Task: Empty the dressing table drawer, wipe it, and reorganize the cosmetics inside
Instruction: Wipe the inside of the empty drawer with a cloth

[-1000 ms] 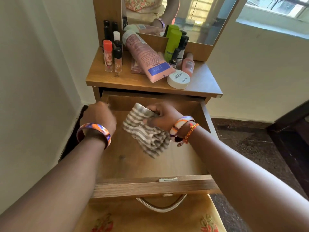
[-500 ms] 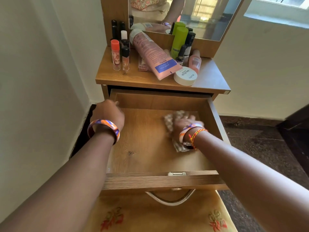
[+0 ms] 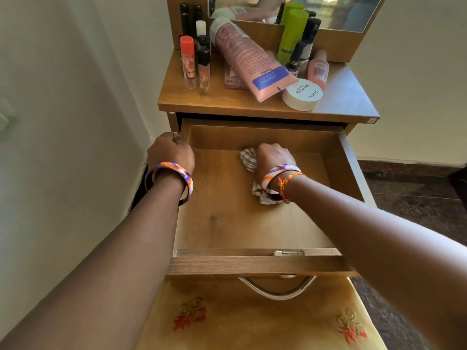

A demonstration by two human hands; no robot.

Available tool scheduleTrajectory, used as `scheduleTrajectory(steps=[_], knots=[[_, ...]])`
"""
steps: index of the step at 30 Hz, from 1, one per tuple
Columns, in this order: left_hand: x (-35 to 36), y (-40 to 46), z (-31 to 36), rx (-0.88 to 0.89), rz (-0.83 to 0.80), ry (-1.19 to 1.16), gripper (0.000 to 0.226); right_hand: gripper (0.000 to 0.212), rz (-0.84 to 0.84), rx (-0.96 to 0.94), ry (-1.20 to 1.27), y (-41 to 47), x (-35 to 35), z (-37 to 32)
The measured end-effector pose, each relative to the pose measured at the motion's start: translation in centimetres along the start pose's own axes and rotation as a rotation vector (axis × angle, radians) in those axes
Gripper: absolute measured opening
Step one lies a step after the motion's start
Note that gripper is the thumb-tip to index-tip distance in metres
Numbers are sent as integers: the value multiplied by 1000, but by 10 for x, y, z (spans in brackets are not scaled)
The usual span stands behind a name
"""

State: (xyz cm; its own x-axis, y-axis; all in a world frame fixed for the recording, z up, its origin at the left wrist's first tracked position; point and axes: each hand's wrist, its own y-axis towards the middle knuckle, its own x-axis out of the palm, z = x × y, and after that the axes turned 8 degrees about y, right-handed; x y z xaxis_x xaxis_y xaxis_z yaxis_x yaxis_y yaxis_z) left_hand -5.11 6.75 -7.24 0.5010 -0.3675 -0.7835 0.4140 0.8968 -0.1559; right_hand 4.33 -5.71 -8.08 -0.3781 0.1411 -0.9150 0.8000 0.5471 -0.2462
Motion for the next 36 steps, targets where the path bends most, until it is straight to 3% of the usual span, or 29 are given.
scheduleTrajectory(steps=[4, 10, 18, 23, 30, 33, 36], knots=[[3, 4, -4, -16, 10, -21, 40, 25, 8, -174, 121, 8, 15, -43], [1, 1, -2, -26, 17, -41, 41, 51, -126, -375, 27, 9, 29, -48], [7, -3, -1, 71, 38, 72, 38, 56, -490, -671, -73, -47, 31, -39], [8, -5, 1, 122, 44, 166, 37, 58, -788, -575, 104, -42, 21, -32], [8, -8, 0, 142, 47, 192, 38, 63, -1057, -121, 16, -29, -23, 46], [8, -9, 0, 147, 45, 191, 39, 62, -1003, -42, -3, -35, -35, 75], [6, -8, 0, 126, 32, 113, 39, 57, -876, -107, 50, -44, -34, 81]])
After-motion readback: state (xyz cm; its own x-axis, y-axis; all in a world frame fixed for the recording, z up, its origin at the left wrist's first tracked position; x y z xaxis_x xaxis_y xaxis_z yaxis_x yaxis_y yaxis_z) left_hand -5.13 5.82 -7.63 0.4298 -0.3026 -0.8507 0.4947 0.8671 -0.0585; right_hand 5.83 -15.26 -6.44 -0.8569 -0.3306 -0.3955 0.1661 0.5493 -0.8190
